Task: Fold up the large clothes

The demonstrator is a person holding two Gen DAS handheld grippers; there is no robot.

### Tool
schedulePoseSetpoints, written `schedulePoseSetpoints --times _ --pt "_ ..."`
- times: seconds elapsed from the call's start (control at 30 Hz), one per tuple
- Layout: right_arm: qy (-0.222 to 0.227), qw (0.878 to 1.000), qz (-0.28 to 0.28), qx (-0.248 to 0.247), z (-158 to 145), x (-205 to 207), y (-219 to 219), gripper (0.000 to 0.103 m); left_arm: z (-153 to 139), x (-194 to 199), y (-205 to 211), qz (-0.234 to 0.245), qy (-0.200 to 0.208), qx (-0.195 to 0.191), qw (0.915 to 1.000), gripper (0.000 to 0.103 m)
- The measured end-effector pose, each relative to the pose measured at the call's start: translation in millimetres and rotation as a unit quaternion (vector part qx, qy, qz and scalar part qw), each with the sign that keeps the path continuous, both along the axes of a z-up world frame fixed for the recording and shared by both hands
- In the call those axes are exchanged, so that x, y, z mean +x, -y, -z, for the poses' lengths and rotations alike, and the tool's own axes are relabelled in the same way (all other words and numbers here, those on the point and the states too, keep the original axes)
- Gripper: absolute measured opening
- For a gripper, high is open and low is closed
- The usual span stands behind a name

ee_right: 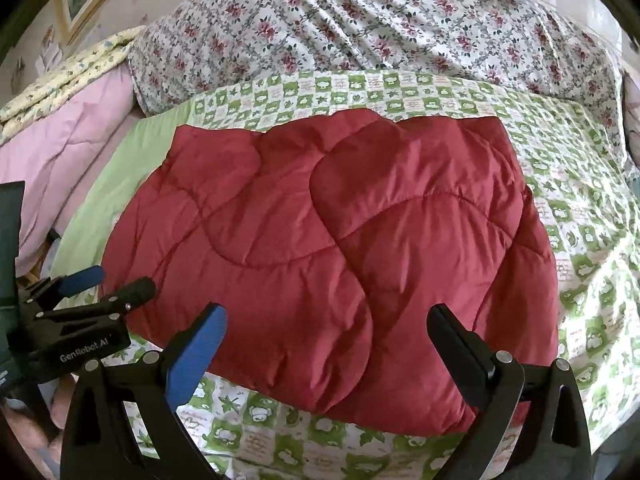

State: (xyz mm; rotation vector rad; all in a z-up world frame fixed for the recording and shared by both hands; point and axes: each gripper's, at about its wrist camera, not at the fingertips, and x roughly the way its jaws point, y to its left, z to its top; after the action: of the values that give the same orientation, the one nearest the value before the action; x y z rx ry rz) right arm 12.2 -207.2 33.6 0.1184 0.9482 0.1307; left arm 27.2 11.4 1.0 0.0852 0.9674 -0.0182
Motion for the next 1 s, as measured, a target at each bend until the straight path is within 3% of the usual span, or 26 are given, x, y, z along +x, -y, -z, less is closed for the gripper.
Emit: schedulePoseSetpoints --times 1.0 --pt "0.0 1.0 -0.006 -0.006 -7.0 1.4 -4.0 0.101 -5.5 -1.1 -1.2 0.003 0.005 -0.004 1.0 0.084"
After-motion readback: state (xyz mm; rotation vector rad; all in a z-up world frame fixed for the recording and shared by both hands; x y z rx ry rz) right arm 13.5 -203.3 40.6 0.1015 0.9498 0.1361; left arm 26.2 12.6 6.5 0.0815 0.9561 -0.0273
